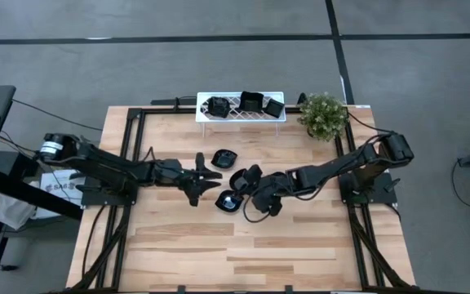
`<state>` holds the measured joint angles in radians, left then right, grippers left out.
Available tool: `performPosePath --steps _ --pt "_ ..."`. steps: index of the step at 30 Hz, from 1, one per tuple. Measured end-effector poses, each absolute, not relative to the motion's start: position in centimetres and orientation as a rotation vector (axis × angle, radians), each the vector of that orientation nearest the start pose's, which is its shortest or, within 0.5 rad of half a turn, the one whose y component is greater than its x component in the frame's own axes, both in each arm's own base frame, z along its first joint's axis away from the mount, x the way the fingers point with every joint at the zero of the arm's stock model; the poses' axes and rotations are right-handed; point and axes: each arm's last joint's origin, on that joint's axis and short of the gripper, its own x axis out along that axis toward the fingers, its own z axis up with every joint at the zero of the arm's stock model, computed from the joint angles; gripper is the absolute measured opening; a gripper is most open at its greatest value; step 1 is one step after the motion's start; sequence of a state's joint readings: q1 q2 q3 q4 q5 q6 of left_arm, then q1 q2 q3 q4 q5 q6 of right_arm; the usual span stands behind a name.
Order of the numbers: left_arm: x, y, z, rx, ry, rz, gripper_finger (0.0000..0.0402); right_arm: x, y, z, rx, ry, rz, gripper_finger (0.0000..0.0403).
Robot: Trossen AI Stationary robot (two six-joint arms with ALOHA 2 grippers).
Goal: Pick & Place Mini shaped plates
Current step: Stack the black leaf-shaped plate on top of the black leaf-shaped plate on the shelf
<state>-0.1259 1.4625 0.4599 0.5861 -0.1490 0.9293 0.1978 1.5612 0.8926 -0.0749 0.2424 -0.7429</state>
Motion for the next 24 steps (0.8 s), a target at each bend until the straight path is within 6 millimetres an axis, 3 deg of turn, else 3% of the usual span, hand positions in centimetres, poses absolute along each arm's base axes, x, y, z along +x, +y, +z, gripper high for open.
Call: performPosePath --steps 15,20,24 --pt "26.3 -3.3 15.2 0.966 0.323 -0.27 0.0127 31.7 6.6 20.8 -0.847 0.605 0.417 0.0" --pt "26.9 -3.8 15.2 0.932 0.367 -0.18 0.0127 31.7 6.6 20.9 -0.852 0.606 0.426 0.0" --pt "27.5 -4.7 14.2 1.013 0.421 -0.186 0.0127 31.7 6.3 20.8 -0.874 0.614 0.429 0.0"
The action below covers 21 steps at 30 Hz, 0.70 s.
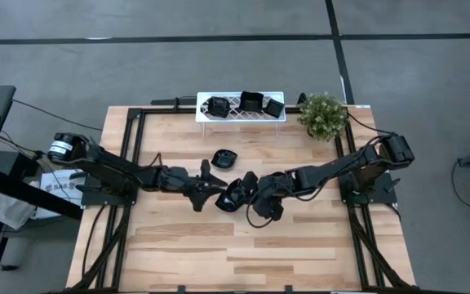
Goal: Pick & Place Mini shaped plates
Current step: Stack the black leaf-shaped plate on top of the black leaf-shaped plate on the shelf
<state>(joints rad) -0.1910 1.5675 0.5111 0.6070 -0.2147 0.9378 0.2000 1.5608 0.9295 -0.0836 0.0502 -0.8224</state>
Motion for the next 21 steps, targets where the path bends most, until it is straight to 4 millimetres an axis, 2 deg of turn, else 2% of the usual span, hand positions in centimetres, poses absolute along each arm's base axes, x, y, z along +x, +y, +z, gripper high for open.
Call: performPosePath --steps 5,16,21 --pt "27.6 -5.2 13.6 1.12 0.473 -0.143 0.0127 31.6 5.8 20.7 -0.87 0.643 0.423 0.0" --pt "27.3 -5.8 13.4 1.129 0.474 -0.177 0.0127 30.6 5.4 23.1 -0.867 0.583 0.397 0.0" --pt "27.3 -5.8 13.4 1.128 0.466 -0.192 0.0127 30.5 5.7 23.2 -0.856 0.544 0.485 0.0"
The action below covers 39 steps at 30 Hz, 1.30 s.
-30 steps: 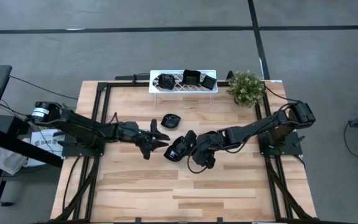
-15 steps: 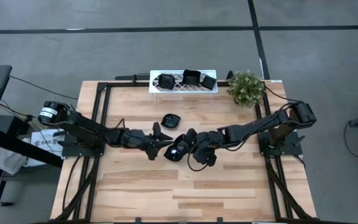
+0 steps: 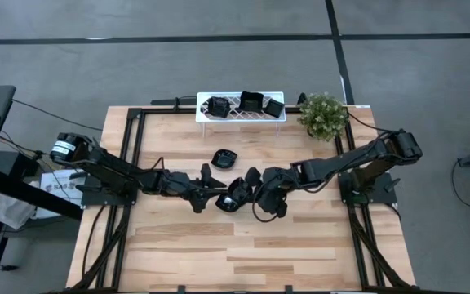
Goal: Pick & Place Mini shaped plates
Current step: Stack the black leaf-shaped plate on top of the black leaf-shaped plate on the shelf
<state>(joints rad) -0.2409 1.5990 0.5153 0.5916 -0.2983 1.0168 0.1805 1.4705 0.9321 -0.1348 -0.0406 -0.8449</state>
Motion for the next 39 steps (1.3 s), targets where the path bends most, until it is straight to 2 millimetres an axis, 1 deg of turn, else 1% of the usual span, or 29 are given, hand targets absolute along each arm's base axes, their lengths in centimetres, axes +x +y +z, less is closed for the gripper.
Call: performPosePath --steps 5,18,23,26,34,39 --pt "27.3 -6.1 13.4 1.108 0.426 -0.261 0.0127 30.7 5.7 23.0 -0.853 0.54 0.496 0.0" --pt "27.5 -6.2 13.6 1.08 0.368 -0.334 0.0127 30.8 5.7 23.2 -0.846 0.488 0.542 0.0" --pt "27.5 -6.2 13.6 1.08 0.367 -0.335 0.0127 31.0 5.2 23.3 -0.812 0.45 0.587 0.0" --pt "27.5 -6.3 13.6 1.07 0.35 -0.368 0.0127 31.0 4.7 23.4 -0.784 0.425 0.621 0.0" --pt "27.5 -6.5 13.8 1.052 0.3 -0.414 0.0127 31.2 3.5 23.5 -0.709 0.406 0.635 0.0" --pt "27.5 -6.6 13.8 1.041 0.28 -0.441 0.0127 31.2 3.3 23.6 -0.698 0.395 0.653 0.0"
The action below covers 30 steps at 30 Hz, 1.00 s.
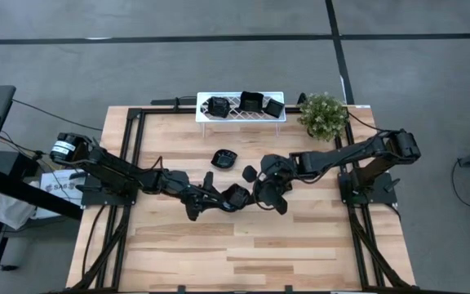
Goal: Pick & Place Mini shaped plates
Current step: Stack the black leaf-shaped plate on top of the black leaf-shaped plate on the shelf
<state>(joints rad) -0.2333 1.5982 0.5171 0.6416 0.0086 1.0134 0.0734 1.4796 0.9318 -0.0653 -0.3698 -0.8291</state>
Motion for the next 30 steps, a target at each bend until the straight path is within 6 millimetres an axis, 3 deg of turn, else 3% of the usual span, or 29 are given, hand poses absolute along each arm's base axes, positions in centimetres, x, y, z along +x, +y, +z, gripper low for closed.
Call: performPosePath --steps 5,19,30 --pt "27.54 -6.56 13.87 1.041 0.275 -0.438 0.0113 31.23 3.49 23.58 -0.7 0.389 0.656 0.0" --pt "27.7 -5.98 13.95 1.018 0.25 -0.468 0.0022 31.28 3.63 23.72 -0.701 0.358 0.681 0.0" --pt "27.74 -5.94 14.01 1.015 0.239 -0.473 0.0017 31.22 4.08 23.72 -0.704 0.354 0.694 0.0"
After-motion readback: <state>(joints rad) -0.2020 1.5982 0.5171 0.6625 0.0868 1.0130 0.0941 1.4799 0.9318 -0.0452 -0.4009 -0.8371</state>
